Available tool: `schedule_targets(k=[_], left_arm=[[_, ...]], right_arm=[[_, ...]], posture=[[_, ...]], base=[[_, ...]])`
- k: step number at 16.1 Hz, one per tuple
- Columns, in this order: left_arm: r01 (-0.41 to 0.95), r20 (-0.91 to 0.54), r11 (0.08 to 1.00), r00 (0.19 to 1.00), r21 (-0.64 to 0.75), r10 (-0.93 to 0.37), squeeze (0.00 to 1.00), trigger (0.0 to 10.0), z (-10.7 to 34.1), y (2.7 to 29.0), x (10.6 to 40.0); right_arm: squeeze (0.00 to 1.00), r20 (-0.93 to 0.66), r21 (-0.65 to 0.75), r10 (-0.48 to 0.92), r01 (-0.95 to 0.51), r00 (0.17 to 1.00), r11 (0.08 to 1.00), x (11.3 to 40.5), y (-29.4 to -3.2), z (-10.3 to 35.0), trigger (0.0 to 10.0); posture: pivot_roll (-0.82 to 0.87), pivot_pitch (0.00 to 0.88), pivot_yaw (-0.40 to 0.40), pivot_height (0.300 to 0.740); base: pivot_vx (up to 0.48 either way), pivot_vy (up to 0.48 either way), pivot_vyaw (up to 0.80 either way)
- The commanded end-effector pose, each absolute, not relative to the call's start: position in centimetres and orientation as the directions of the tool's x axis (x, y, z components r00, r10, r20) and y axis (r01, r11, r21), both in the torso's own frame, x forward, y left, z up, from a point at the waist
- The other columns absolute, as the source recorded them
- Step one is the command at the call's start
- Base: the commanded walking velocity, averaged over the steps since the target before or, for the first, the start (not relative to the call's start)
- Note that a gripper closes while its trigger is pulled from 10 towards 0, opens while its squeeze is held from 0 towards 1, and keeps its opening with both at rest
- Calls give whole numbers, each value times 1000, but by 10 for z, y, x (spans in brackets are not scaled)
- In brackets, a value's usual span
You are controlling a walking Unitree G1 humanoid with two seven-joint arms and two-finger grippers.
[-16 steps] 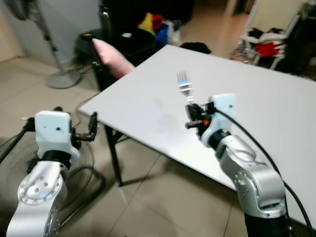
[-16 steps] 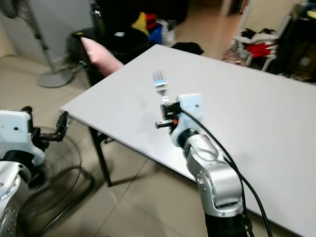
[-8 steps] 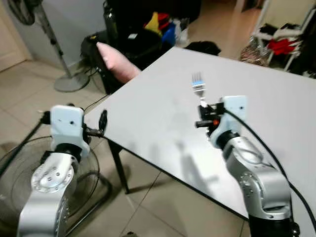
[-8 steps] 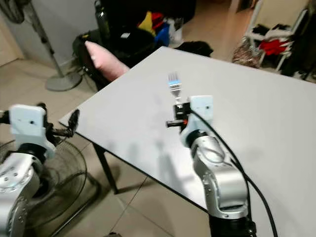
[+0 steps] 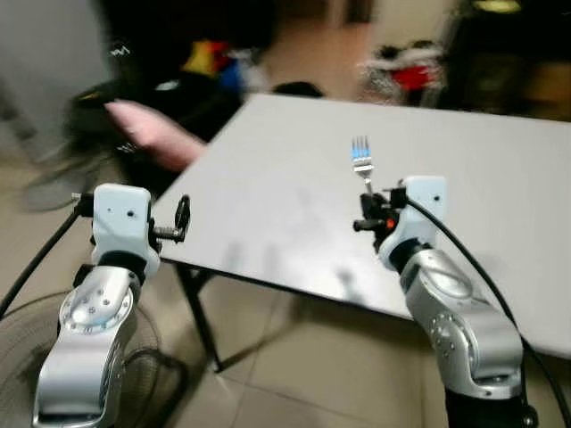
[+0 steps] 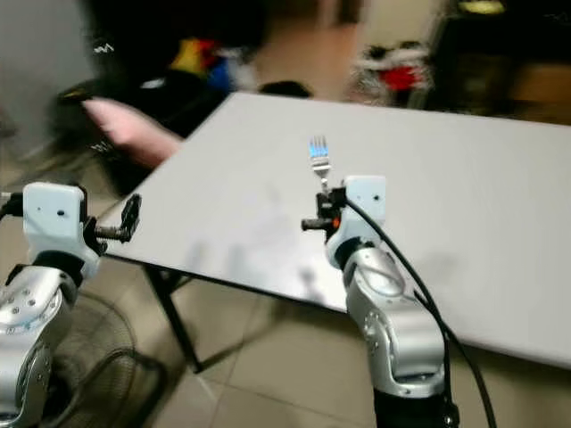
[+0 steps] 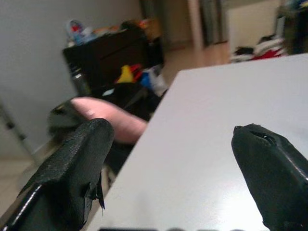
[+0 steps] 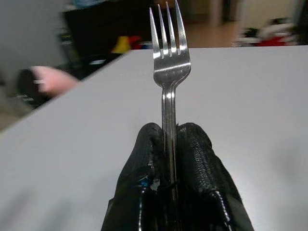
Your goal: Setting the table
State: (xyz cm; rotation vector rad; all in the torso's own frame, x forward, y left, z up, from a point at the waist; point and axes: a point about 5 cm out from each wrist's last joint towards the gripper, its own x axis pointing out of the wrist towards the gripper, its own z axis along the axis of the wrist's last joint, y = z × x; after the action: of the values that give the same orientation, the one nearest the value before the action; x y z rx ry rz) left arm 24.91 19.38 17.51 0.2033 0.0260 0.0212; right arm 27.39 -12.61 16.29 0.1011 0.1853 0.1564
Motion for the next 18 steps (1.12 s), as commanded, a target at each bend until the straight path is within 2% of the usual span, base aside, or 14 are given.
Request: schedule_targets(k=[1,2,4,8,14,18], left_arm=[[-43,-8,974,999,221,46,0,10000,178,196,250],[-45,-12,971,999,233,50,0,10000,178,197,250],[-84,-6,982,996,169,87,0,10000,178,200,248],[-75,-11,981,997,177,78,0,10000,175,202,244],[-66,-28,982,997,178,72,0,10000,173,207,239],[-61,-35,982,997,181,69,0,10000,172,208,239]], right_arm=[[0,-166,118,157,-138,974,983,276,-127,166,10000],[0,-162,123,157,-138,974,983,277,-127,167,10000],[0,-163,120,161,-142,973,983,279,-126,167,10000],[0,-191,100,242,-226,951,969,286,-117,167,10000],[0,-207,74,329,-320,921,944,294,-103,164,10000],[0,-214,80,341,-331,915,940,296,-101,163,10000]], posture=[[-144,0,87,740],[-142,0,83,740],[-142,0,77,740],[-139,0,61,740],[-127,0,49,740],[-124,0,50,740]], base=[[0,-480,-800],[0,-480,-413],[0,0,0],[60,0,0],[397,0,0],[403,0,0]])
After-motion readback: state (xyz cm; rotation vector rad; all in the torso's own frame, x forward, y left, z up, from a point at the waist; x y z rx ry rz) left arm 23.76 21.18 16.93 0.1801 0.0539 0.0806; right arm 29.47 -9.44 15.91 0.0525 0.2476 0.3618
